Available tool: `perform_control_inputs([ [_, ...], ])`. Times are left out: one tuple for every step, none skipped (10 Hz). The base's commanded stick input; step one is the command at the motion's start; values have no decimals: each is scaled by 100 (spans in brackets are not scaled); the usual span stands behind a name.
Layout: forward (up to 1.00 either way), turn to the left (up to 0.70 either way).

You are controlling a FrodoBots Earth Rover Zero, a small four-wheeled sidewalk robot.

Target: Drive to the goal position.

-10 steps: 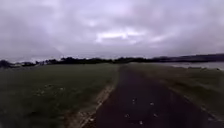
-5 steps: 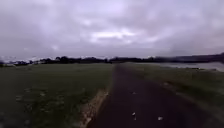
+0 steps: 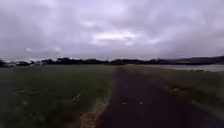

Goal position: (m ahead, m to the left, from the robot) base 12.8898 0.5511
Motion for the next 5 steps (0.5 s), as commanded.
perform_control_inputs([
  [85, 0],
  [85, 0],
  [85, 0],
  [85, -34],
  [85, -34],
])
